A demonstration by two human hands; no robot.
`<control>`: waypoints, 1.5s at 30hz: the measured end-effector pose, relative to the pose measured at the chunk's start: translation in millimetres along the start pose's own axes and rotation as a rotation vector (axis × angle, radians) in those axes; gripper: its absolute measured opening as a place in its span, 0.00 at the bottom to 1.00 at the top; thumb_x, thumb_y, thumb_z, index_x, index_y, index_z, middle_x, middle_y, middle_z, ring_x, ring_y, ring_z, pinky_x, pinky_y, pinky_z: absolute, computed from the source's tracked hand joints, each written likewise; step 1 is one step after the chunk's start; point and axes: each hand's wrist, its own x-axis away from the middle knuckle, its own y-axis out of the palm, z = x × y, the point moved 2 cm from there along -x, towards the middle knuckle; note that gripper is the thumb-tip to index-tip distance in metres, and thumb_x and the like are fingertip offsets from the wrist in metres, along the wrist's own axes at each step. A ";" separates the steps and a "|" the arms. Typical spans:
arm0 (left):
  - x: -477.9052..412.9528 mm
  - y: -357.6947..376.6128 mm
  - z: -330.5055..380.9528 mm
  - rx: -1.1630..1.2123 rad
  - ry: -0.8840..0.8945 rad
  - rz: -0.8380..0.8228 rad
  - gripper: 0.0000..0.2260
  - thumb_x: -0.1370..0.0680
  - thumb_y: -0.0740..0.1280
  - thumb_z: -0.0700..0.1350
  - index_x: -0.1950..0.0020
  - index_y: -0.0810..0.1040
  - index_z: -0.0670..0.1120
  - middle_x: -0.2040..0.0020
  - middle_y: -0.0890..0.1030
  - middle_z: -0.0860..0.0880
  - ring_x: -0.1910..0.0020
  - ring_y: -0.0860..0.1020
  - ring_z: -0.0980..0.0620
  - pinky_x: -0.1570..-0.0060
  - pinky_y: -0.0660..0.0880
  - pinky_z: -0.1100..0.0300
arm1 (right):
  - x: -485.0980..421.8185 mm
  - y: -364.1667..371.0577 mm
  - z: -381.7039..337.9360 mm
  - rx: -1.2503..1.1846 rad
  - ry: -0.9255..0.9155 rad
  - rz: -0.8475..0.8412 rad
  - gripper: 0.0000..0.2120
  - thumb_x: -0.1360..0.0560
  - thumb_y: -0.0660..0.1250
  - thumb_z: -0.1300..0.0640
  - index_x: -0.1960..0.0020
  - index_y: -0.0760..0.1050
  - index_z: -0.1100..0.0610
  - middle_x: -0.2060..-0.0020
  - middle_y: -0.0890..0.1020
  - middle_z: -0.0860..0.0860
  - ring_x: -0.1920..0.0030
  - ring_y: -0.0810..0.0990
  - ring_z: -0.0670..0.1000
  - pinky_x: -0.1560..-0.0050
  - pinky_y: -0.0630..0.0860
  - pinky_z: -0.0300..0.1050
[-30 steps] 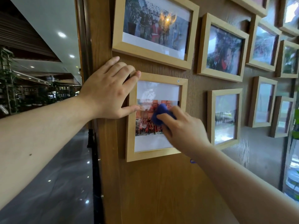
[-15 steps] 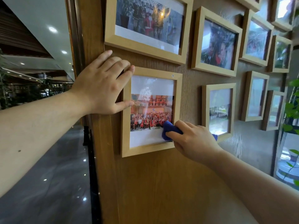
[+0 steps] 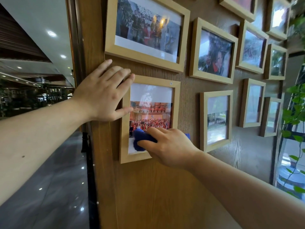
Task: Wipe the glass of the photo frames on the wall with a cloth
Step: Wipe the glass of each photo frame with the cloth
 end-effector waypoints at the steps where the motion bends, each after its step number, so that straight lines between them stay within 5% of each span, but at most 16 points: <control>1: -0.1 -0.7 1.0 0.003 -0.005 0.000 0.39 0.26 0.55 0.65 0.27 0.62 0.37 0.30 0.68 0.34 0.30 0.66 0.35 0.26 0.54 0.38 | 1.8 -2.6 4.2 0.004 0.005 0.012 0.14 0.24 0.62 0.57 0.38 0.71 0.53 0.52 0.74 0.54 0.60 0.74 0.53 0.67 0.76 0.50; 7: -20.4 -13.1 21.9 0.042 0.010 0.024 0.36 0.23 0.52 0.64 0.25 0.60 0.38 0.28 0.66 0.34 0.28 0.63 0.36 0.28 0.56 0.36 | 21.0 -20.0 47.5 0.078 0.062 0.082 0.16 0.24 0.65 0.55 0.37 0.71 0.51 0.48 0.76 0.54 0.56 0.76 0.53 0.68 0.77 0.50; 23: -227.8 -34.0 197.1 0.152 0.124 0.132 0.33 0.23 0.53 0.63 0.26 0.63 0.41 0.31 0.71 0.40 0.31 0.68 0.41 0.30 0.63 0.42 | 178.8 -28.1 268.2 0.196 0.398 0.314 0.12 0.27 0.67 0.56 0.43 0.77 0.53 0.57 0.77 0.54 0.68 0.74 0.54 0.77 0.70 0.45; 35: -343.3 -6.7 285.2 0.147 0.168 0.088 0.34 0.24 0.51 0.63 0.26 0.63 0.41 0.30 0.72 0.40 0.31 0.68 0.41 0.29 0.62 0.44 | 271.5 12.0 380.2 0.184 0.597 0.282 0.14 0.25 0.64 0.51 0.40 0.73 0.49 0.53 0.76 0.49 0.66 0.64 0.45 0.72 0.63 0.38; 45: -395.4 29.1 316.3 0.200 0.178 0.110 0.36 0.25 0.53 0.66 0.26 0.61 0.42 0.29 0.69 0.41 0.29 0.66 0.42 0.28 0.59 0.45 | 281.1 29.6 428.5 0.142 0.763 0.287 0.13 0.24 0.65 0.52 0.41 0.76 0.50 0.53 0.77 0.51 0.67 0.71 0.50 0.71 0.62 0.39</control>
